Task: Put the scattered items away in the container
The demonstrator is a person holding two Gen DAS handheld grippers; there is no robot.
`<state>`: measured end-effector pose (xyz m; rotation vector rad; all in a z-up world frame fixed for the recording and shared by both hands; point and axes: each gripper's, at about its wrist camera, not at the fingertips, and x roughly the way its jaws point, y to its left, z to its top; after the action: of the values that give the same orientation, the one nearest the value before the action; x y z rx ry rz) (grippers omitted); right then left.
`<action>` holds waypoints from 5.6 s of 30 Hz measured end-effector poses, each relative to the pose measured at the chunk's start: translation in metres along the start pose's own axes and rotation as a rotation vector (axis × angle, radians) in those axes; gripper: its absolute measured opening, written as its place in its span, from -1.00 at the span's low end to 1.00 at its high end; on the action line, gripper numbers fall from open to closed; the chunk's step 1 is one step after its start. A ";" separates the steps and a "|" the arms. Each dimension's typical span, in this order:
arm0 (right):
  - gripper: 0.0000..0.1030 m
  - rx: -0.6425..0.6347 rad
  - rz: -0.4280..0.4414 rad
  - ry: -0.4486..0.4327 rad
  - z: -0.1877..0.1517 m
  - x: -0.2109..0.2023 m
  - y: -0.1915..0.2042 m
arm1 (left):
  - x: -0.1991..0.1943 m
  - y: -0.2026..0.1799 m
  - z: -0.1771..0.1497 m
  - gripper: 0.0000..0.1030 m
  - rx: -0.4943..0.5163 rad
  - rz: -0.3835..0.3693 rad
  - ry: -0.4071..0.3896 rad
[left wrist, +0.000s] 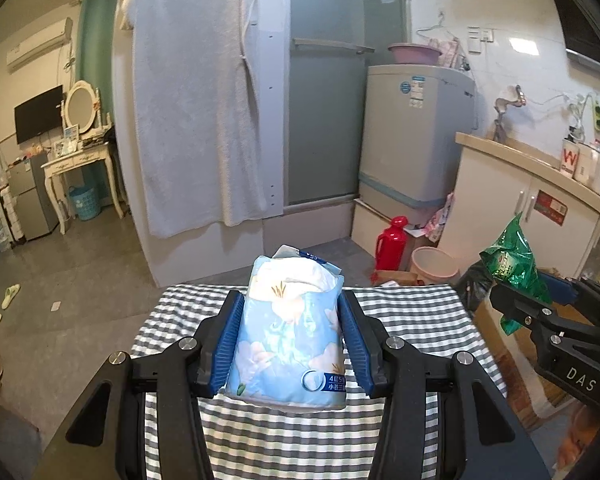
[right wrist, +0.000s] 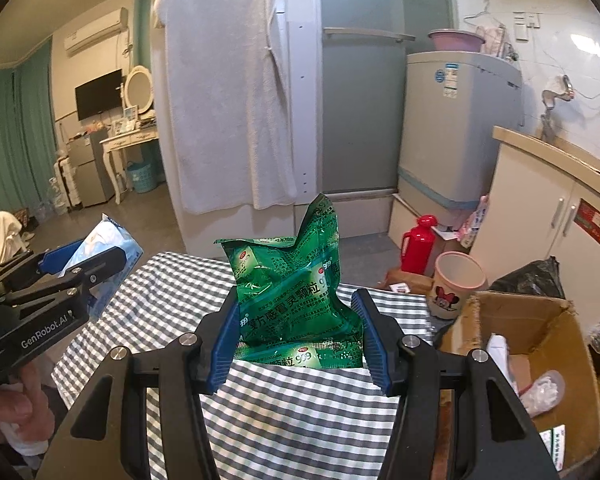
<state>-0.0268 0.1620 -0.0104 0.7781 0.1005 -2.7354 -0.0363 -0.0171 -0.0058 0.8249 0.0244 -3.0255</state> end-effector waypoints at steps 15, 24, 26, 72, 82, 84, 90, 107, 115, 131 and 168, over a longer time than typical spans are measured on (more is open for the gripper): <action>0.05 0.071 -0.154 -0.026 -0.007 -0.046 -0.080 | 0.003 -0.080 0.012 -0.05 0.066 -0.138 -0.019; 0.05 0.109 -0.230 -0.021 -0.013 -0.066 -0.124 | 0.005 -0.139 0.016 -0.05 0.120 -0.230 -0.016; 0.05 0.120 -0.249 -0.022 -0.015 -0.070 -0.135 | 0.007 -0.153 0.016 -0.05 0.129 -0.255 -0.010; 0.06 0.264 -0.371 0.208 -0.082 -0.042 -0.282 | 0.076 -0.338 -0.016 -0.05 0.347 -0.528 0.194; 0.06 0.251 -0.344 0.296 -0.098 -0.013 -0.289 | 0.108 -0.355 -0.034 -0.05 0.401 -0.522 0.291; 0.06 0.247 -0.340 0.310 -0.100 -0.008 -0.290 | 0.113 -0.358 -0.036 -0.05 0.413 -0.522 0.305; 0.06 0.238 -0.327 0.358 -0.109 0.004 -0.292 | 0.122 -0.367 -0.045 -0.04 0.446 -0.523 0.334; 0.15 0.257 -0.326 0.377 -0.117 0.009 -0.295 | 0.129 -0.367 -0.048 0.05 0.450 -0.502 0.366; 0.22 0.267 -0.349 0.303 -0.102 -0.009 -0.291 | 0.114 -0.359 -0.031 0.16 0.418 -0.510 0.321; 0.22 0.293 -0.362 0.106 -0.071 -0.055 -0.269 | 0.073 -0.311 0.000 0.18 0.339 -0.457 0.201; 0.76 0.125 -0.077 -0.064 -0.009 -0.044 -0.108 | -0.017 -0.110 0.027 0.92 0.080 -0.125 -0.023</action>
<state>-0.0188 0.2784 0.0040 0.7331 -0.0558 -2.8588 -0.0360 0.0920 0.0278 0.8234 -0.0466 -3.1715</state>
